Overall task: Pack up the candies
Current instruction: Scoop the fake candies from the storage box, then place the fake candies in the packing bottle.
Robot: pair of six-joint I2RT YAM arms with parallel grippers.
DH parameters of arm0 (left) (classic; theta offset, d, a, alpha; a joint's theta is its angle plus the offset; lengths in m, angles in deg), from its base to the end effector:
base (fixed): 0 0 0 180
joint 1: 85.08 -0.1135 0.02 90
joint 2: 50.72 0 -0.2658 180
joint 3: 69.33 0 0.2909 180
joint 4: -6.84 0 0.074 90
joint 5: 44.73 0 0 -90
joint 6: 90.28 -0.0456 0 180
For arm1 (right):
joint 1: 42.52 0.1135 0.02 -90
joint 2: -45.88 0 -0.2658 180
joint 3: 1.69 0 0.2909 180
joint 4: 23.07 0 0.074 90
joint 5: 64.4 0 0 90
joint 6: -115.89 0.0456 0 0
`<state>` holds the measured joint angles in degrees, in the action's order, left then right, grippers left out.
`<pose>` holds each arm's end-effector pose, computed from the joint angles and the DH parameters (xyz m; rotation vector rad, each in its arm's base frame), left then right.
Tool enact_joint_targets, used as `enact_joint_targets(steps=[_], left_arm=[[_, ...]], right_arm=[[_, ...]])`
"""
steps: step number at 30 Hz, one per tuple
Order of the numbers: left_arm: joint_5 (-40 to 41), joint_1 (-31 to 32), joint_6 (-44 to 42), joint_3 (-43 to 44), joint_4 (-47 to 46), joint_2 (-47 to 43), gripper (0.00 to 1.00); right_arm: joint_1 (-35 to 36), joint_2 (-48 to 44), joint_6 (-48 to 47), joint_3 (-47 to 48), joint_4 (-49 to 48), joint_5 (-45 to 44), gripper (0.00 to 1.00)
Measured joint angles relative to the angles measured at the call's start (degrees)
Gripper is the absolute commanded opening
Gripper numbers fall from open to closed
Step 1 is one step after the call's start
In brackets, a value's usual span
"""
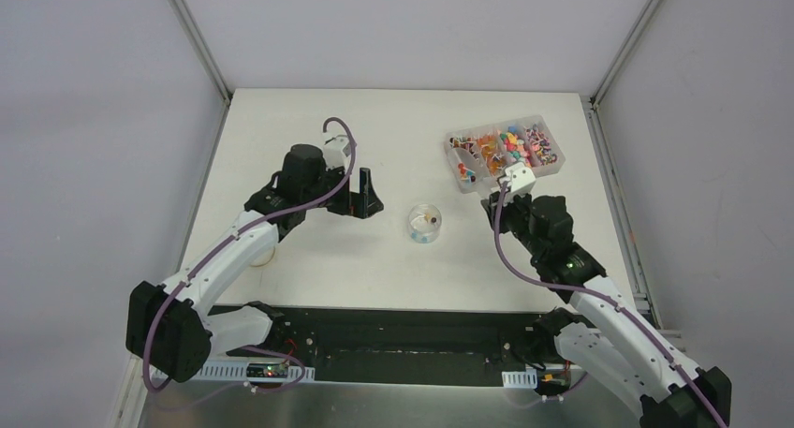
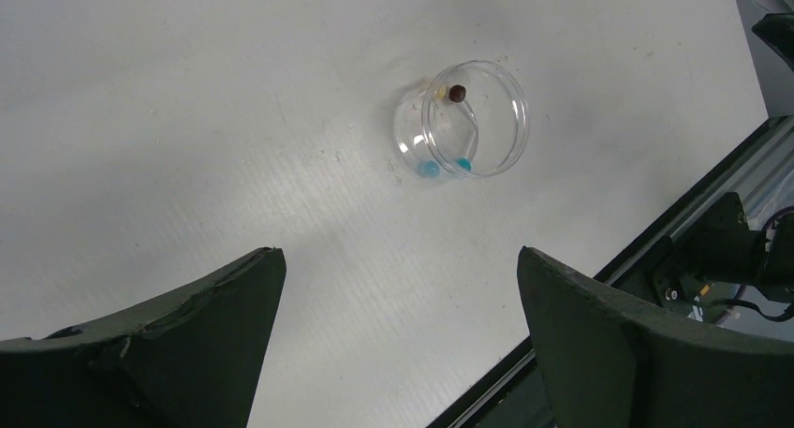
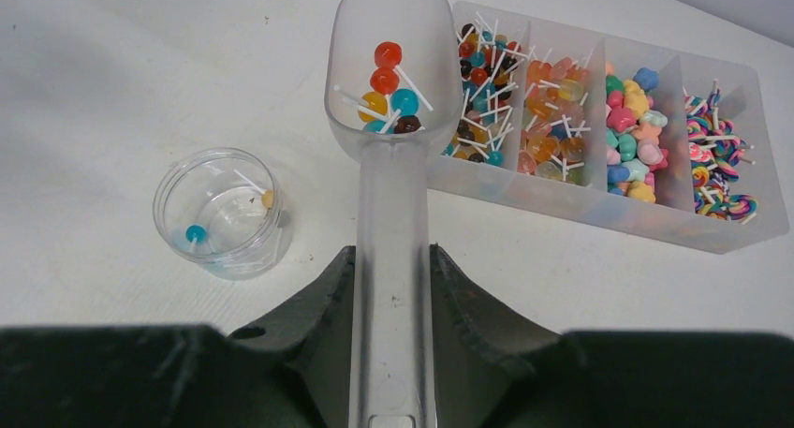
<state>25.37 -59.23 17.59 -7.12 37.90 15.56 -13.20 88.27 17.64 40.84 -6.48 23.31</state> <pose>0.2622 -0.1443 0.2689 0.3608 2.2295 -0.8009 0.2008 0.1107 0.2595 -0.5736 1.7728 0.2180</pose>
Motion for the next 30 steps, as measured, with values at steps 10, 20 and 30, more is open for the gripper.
enact_joint_targets(steps=[10, 20, 30], left_arm=[[1.7, 0.0, -0.9, -0.1, 0.0, -1.9, 0.99], [9.2, 0.0, -1.7, -0.6, 0.1, -10.1, 0.99], [13.0, 0.0, -2.3, -1.1, 0.6, -13.2, 0.99]], right_arm=[[2.8, 0.0, -0.8, 0.0, 0.0, 0.7, 0.00], [4.9, -4.0, -1.8, 0.0, 0.8, 3.9, 0.00], [8.7, -3.2, -3.2, 0.7, 5.3, 4.7, 0.00]])
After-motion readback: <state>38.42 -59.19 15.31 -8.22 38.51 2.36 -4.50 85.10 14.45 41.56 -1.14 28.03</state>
